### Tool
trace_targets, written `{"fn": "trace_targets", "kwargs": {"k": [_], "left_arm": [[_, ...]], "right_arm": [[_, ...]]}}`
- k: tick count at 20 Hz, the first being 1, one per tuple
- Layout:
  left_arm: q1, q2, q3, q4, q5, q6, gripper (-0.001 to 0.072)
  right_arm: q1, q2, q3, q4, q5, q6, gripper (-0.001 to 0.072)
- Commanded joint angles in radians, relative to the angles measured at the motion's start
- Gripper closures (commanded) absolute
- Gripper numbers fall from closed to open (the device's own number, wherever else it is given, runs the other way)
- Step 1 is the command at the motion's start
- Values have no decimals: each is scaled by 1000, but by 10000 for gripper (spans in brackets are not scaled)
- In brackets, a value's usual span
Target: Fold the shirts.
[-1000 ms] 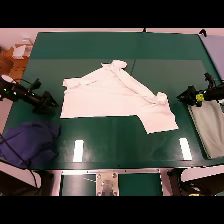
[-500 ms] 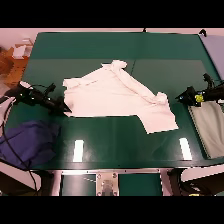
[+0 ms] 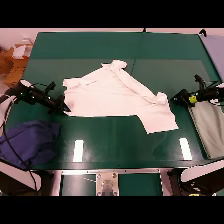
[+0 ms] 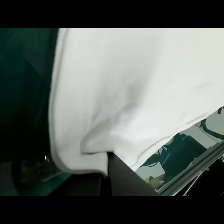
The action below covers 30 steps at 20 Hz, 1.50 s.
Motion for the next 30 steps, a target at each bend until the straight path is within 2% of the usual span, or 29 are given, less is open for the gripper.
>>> {"fn": "trace_targets", "kwargs": {"k": [1,5,8,10,11,12,13,16,21,24,26,28,30], "left_arm": [[0,1,1,-6,-5,-1,683],[0,1,1,-7,0,-2,683],[0,1,1,-6,-5,-11,683],[0,1,1,-8,-15,-11,683],[0,1,1,-8,-20,-11,683],[0,1,1,-8,-23,-11,683],[0,1,1,-10,-26,-11,683],[0,5,13,-53,-77,-8,684],[0,116,231,-229,-268,-9,684],[0,251,475,-383,-250,-13,684],[0,336,682,-486,-188,-28,684],[0,417,896,-536,-55,-37,684],[0,537,998,-533,146,-5,683]], "right_arm": [[51,-71,81,-5,-8,-42,288],[111,-100,134,-8,-3,-43,295],[115,-99,135,-12,39,-43,424],[98,-98,137,-19,87,-43,462],[88,-98,137,-19,113,-43,550],[77,-98,137,-19,142,-43,588],[70,-98,137,-19,171,-43,696],[48,-70,137,29,218,-43,695],[30,95,231,412,378,-43,695],[15,245,338,726,405,-38,695],[-10,356,391,948,349,-38,695],[-51,478,417,1113,205,-41,694],[-116,601,437,1149,35,-55,694]]}}
